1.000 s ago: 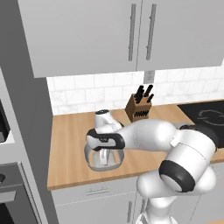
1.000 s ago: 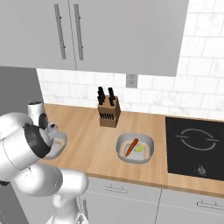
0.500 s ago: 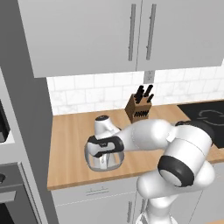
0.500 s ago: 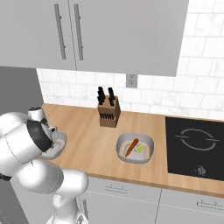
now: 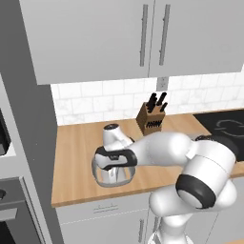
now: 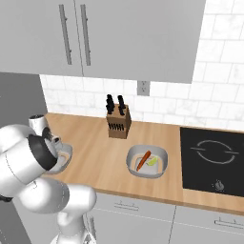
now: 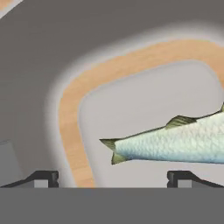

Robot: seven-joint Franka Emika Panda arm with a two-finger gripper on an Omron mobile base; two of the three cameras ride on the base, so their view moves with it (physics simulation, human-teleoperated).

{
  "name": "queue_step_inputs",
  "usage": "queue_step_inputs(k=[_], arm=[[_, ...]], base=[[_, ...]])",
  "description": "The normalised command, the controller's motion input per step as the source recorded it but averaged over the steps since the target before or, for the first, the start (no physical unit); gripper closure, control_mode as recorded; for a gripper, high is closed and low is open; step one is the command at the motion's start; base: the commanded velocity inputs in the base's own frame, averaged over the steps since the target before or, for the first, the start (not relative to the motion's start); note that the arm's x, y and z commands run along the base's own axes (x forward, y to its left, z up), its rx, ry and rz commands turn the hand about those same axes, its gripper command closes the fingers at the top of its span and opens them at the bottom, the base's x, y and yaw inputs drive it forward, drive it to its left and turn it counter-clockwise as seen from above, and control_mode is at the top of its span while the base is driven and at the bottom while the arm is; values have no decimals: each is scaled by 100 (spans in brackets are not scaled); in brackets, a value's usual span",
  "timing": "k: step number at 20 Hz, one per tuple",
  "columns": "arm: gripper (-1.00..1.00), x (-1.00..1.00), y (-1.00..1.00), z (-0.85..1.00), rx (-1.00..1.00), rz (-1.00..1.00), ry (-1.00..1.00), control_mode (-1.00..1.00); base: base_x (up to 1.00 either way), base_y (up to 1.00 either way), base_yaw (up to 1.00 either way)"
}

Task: Take the meat container that has the fish and place it on the second highest rack of the freezer. Then take the vegetable container that has the carrot and lemon wedge and place it on the highest rack of the freezer.

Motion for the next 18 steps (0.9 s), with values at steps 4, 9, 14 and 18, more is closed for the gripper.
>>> queue_step_inputs(k=[4, 9, 14, 18], arm=[[-100, 4, 0, 21, 0, 0, 0, -100], [-100, -34, 0, 14, 0, 0, 0, -100], [-100, -58, 0, -5, 0, 0, 0, -100], [-100, 11, 0, 0, 0, 0, 0, -100]], base=[[0, 0, 0], [0, 0, 0], [0, 0, 0], [0, 0, 0]])
